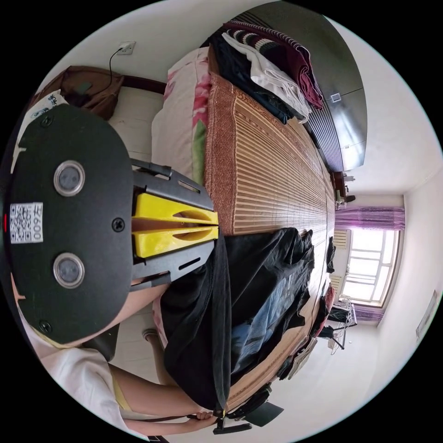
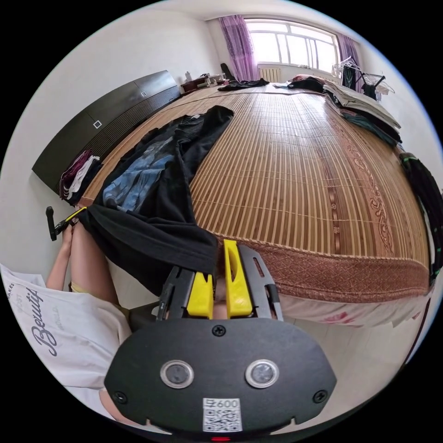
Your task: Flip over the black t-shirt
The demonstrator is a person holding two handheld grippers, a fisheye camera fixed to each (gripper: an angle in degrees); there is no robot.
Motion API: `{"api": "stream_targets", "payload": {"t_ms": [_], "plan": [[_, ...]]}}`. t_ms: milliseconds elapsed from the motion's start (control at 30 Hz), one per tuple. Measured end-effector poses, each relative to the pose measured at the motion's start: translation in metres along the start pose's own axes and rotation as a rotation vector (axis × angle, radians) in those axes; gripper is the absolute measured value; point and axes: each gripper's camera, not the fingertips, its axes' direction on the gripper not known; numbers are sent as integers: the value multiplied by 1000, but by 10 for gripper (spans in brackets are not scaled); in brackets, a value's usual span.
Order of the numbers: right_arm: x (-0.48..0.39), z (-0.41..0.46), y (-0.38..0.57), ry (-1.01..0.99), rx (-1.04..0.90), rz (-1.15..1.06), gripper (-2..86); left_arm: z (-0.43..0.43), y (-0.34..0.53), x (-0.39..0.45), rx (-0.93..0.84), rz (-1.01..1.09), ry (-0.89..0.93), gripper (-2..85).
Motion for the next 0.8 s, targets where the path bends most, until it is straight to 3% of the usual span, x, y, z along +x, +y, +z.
{"api": "stream_targets", "payload": {"t_ms": [233,467,800], "plan": [[-12,1,12,-36,1,13,-8,-11,2,-22,8,-6,11,6],[-61,15,25,133,-2,-76,-9,-18,5,-31,9,-4,4,6],[-60,36,38,27,-3,4,-8,-14,19,-24,17,5,2,7]]}}
